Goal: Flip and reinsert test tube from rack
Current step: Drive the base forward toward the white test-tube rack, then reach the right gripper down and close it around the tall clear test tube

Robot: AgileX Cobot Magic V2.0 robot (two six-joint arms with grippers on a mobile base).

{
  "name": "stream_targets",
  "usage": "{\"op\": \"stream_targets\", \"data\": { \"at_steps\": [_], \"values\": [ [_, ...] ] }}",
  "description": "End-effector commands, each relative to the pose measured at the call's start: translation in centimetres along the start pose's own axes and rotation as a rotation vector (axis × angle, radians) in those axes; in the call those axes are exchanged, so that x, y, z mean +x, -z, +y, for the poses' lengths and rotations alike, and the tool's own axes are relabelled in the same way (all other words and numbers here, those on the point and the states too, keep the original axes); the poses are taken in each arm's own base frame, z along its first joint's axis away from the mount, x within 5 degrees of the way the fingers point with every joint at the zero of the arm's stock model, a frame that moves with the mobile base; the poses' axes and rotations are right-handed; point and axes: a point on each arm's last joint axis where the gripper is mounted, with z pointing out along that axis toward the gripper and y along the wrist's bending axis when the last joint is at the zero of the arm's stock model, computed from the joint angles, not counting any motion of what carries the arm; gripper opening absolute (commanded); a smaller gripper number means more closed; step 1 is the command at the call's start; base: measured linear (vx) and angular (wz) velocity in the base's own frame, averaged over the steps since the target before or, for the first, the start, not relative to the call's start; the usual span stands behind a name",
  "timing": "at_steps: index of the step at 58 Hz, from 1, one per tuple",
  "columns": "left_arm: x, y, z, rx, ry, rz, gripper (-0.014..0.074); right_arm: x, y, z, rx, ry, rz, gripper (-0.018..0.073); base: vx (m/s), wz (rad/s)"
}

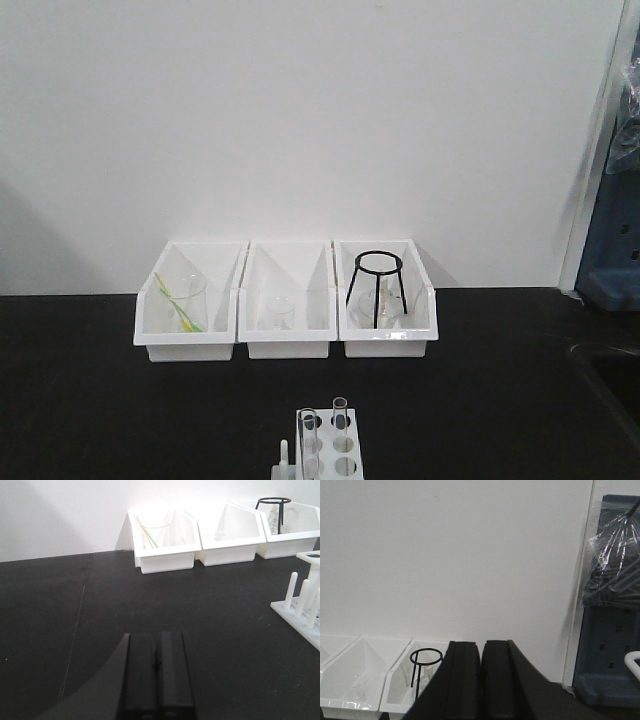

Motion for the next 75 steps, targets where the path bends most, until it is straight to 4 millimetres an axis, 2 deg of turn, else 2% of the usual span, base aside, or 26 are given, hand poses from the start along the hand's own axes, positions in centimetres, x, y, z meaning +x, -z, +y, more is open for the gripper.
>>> {"op": "stream_targets", "data": {
  "at_steps": [1,10,18,21,27,31,41,46,56,75],
  "values": [
    [-0.9,0.1,-0.1,0.013,0.013,-0.091,-0.0006,-2.0,0.1,-0.1,0.000,0.022,-0.105,0.0279,0.00,0.00],
    [-0.9,0.1,-0.1,0.013,0.013,-0.091,-0.0006,-2.0,0.1,-0.1,0.000,0.022,-0.106,0.0524,0.00,0.00],
    [-0.9,0.1,-0.1,0.013,0.013,-0.091,-0.0006,-2.3,0.3,-0.1,-0.006,-0.046,-0.139,0.0627,0.00,0.00],
    [-0.9,0.1,-0.1,0.013,0.013,-0.091,-0.0006,-2.1,0.2,0.0,-0.013,-0.093,-0.142,0.0628,0.00,0.00],
    [-0.9,0.1,-0.1,0.013,0.013,-0.091,-0.0006,-0.2,-0.1,0.8,-0.066,-0.089,-0.131,0.0606,0.00,0.00],
    [-0.9,0.1,-0.1,0.013,0.013,-0.091,-0.0006,1.9,0.0,2.0,-0.142,-0.046,-0.116,0.0584,0.00,0.00],
    [-0.9,0.1,-0.1,0.013,0.013,-0.091,-0.0006,8.9,0.9,6.6,-0.436,-0.011,-0.040,0.0533,0.00,0.00],
    [-0.9,0.1,-0.1,0.013,0.013,-0.091,-0.0006,11.1,0.9,8.7,-0.556,-0.012,0.014,0.0526,0.00,0.00],
    [-0.9,0.1,-0.1,0.013,0.013,-0.091,-0.0006,13.2,-0.4,12.1,-0.712,-0.037,0.053,0.0526,0.00,0.00],
    [-0.9,0.1,-0.1,0.013,0.013,-0.091,-0.0006,15.0,-6.4,16.1,-0.816,-0.041,0.070,0.0526,0.00,0.00]
  ]
}}
